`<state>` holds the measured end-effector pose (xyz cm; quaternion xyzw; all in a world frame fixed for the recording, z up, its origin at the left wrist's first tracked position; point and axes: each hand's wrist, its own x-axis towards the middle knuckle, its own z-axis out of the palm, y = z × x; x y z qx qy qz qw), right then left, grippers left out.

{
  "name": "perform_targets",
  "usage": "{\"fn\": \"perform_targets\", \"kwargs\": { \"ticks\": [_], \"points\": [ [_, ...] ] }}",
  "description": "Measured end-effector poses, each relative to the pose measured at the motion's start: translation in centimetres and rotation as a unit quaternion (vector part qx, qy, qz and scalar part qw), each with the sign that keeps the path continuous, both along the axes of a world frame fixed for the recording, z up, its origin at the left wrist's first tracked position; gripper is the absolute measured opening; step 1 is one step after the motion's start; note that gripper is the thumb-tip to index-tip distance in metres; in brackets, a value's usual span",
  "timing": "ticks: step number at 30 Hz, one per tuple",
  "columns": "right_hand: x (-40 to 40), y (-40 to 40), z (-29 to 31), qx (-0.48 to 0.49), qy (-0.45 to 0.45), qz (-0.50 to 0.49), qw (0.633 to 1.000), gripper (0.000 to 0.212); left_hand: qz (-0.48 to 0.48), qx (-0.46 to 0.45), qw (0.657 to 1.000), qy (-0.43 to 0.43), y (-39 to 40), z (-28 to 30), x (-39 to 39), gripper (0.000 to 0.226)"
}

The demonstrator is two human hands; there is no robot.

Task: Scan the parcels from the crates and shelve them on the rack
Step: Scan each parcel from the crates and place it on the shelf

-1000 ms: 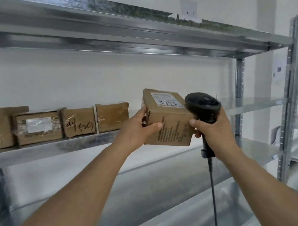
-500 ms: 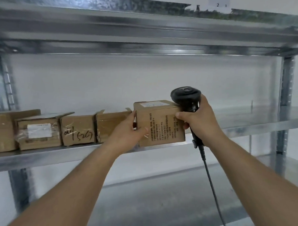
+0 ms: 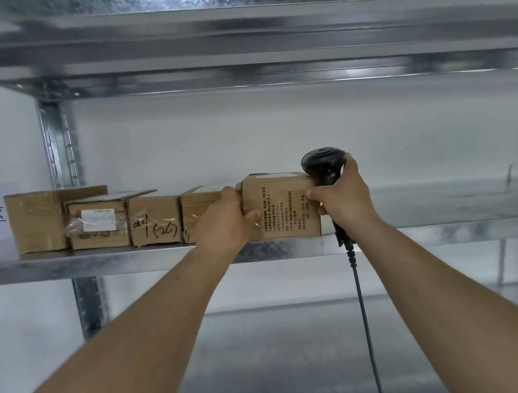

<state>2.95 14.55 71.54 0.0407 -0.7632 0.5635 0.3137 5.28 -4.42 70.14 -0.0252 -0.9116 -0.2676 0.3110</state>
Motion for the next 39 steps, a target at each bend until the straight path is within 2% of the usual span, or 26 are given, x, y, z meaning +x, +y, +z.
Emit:
{"fn": "perform_targets", "kwargs": {
  "ticks": [13, 19, 26, 29, 34, 39],
  "points": [
    [-1.1, -0.7, -0.5, -0.010, -0.002, -0.025, 1.000, 0.092, 0.019, -0.045, 0.999, -0.014, -0.6, -0.4, -1.3, 0.031],
    [2.2, -1.5, -2.2, -0.027, 0.026, -0.034, 0.999, 0.096, -0.033, -0.008, 0.999, 0.035, -1.9, -1.5, -0.2, 0.031],
    [8.5, -6.6, -6.8, -0.030, 0.037, -0.009, 0.999, 0.096, -0.075, 0.053, 0.994, 0.051, -5.0, -4.5, 3.3, 0.036],
    [10.5, -9.7, -9.9, -0.025, 0.021, 0.025, 0.999, 0.096, -0.072, 0.094, 0.992, 0.053, -7.1, -7.1, 5.0, 0.043],
    [13.5, -14.5, -14.5, -0.026, -0.032, 0.112, 0.993, 0.099, -0.018, 0.157, 0.987, -0.009, -10.8, -12.3, 8.9, 0.056],
    [17.8, -18.8, -17.6, -0.054, -0.031, 0.210, 0.976, 0.091, 0.040, 0.198, 0.979, -0.033, -14.4, -16.6, 14.8, 0.057]
  ]
}}
